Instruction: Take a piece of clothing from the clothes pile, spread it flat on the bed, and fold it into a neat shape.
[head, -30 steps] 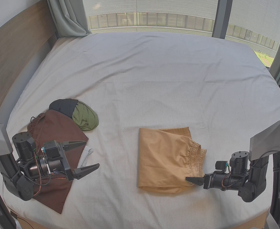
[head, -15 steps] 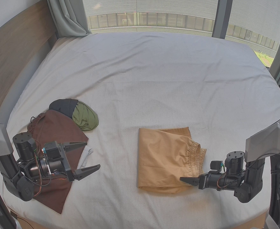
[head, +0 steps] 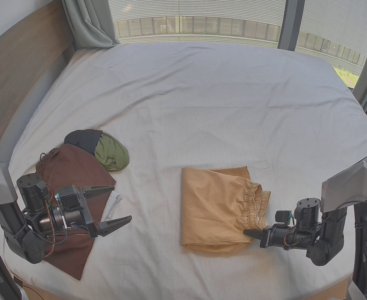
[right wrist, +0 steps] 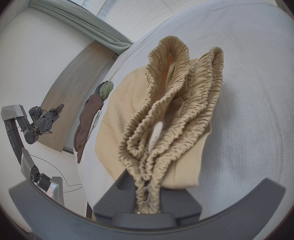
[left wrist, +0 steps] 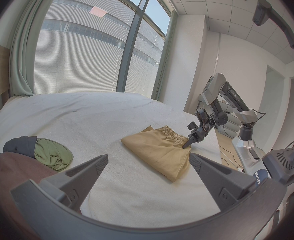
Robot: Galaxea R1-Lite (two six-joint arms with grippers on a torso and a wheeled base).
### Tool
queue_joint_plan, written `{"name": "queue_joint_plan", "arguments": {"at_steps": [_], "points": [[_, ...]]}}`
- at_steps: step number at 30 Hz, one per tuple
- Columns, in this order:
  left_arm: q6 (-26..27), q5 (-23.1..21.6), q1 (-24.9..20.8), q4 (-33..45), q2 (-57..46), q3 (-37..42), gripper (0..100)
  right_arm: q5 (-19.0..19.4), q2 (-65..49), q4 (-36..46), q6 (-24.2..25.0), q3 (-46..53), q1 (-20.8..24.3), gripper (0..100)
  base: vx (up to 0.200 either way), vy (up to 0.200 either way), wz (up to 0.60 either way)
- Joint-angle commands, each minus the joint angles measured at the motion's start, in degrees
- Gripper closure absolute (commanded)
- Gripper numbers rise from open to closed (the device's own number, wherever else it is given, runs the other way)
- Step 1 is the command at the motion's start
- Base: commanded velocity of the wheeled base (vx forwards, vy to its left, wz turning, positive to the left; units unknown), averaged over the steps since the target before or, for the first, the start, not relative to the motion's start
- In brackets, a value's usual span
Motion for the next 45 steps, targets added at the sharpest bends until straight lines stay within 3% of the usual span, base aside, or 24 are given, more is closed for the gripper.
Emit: {"name": "queue_joint_plan", "arguments": {"at_steps": [1, 17, 29, 39, 45], "points": [[0.1, 0.0, 0.0, 0.0, 0.1, 0.0, 0, 0.1, 0.0, 0.0, 0.0, 0.0, 0.0, 100, 0.0, 0.0, 0.0], [0.7, 0.3, 0.0, 0.1, -0.2, 0.8, 0, 0.2, -10.9, -0.1, 0.4, 1.1, 2.6, 100, 0.0, 0.0, 0.0], [0.8, -0.2, -0.5, -0.1, -0.2, 1.9, 0, 0.2, -17.5, 0.0, 5.7, 0.8, 5.6, 100, 0.0, 0.0, 0.0], [0.8, -0.1, -0.5, -0.1, -0.1, 2.0, 0, -0.1, -18.4, 0.0, 6.3, -0.7, 6.0, 100, 0.0, 0.0, 0.0], [0.8, -0.1, -0.2, 0.0, -0.2, 1.9, 0, -4.1, -19.7, 0.1, 10.2, -4.0, 6.6, 100, 0.0, 0.0, 0.0]]}}
